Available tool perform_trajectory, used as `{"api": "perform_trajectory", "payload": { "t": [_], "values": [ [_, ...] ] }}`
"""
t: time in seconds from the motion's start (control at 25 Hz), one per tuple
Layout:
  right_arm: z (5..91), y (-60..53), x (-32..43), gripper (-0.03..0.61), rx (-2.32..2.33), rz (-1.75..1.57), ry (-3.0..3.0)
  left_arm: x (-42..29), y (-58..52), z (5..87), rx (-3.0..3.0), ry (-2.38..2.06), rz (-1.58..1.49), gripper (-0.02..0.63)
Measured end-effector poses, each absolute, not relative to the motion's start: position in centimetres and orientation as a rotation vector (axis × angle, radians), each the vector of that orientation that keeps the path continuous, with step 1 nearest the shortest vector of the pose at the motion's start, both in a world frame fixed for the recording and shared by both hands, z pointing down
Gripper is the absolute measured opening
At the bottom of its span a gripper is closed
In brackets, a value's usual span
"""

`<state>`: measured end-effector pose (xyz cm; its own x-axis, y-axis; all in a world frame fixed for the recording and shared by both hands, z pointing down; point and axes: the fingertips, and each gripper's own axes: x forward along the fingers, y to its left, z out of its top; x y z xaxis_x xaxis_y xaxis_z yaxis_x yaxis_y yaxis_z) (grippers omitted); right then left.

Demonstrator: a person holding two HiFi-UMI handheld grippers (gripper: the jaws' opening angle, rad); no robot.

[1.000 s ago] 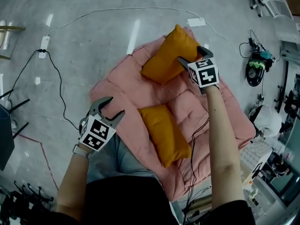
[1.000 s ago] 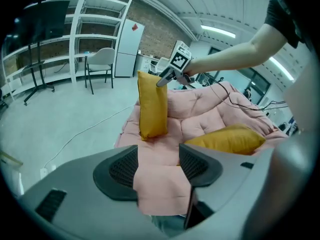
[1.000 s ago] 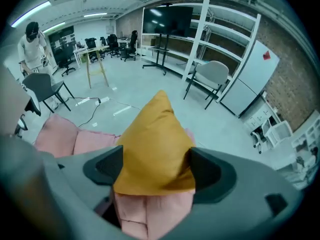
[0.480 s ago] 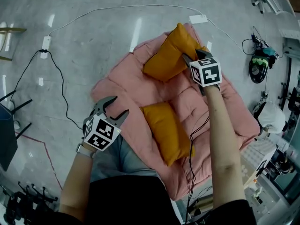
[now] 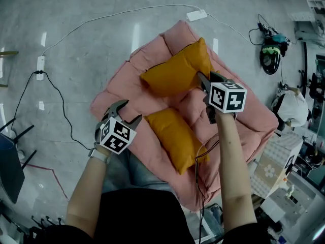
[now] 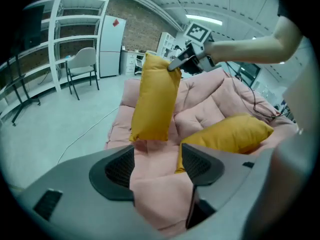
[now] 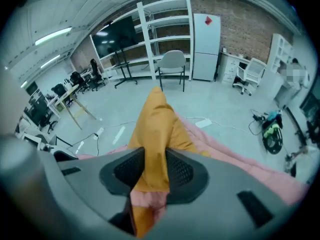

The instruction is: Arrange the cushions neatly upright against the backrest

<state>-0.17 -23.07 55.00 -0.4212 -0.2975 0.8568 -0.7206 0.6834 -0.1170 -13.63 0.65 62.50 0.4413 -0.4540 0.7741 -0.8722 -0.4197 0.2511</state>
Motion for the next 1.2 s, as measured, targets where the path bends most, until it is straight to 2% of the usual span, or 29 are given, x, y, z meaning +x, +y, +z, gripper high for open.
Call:
{"api": "perform_trajectory", "payload": {
  "t": [0.24,0.52,0.76,0.96,1.04,1.08,1.2],
  "values": [
    [52.5,-19.9,2.6,0.110,0.919,0.751,-2.047,-10.1,-4.3,65.4,2.119,-1.032,0.935,0.322],
    [52.4,-15.5,7.1,0.093,1.143,1.003,-1.994,-4.8,-8.1,69.4,2.244,-0.848,1.065,0.322],
    [55.5,-10.8,12.1,0.018,1.326,1.244,-1.854,0.4,-7.5,72.1,2.303,-0.638,1.143,0.321],
    [57.7,-10.1,15.2,0.026,1.325,1.121,-1.809,3.4,-7.7,74.5,2.318,-0.554,1.147,0.322],
    [58.0,-10.7,16.4,0.040,1.306,1.077,-1.805,4.1,-8.3,74.8,2.334,-0.556,1.135,0.322],
    [58.0,-11.0,16.9,0.075,1.293,1.054,-1.812,4.6,-8.6,74.7,2.344,-0.561,1.126,0.322],
    [57.8,-12.2,18.3,0.291,1.278,1.004,-1.832,5.4,-8.9,75.0,2.363,-0.565,1.161,0.321]
  ]
}}
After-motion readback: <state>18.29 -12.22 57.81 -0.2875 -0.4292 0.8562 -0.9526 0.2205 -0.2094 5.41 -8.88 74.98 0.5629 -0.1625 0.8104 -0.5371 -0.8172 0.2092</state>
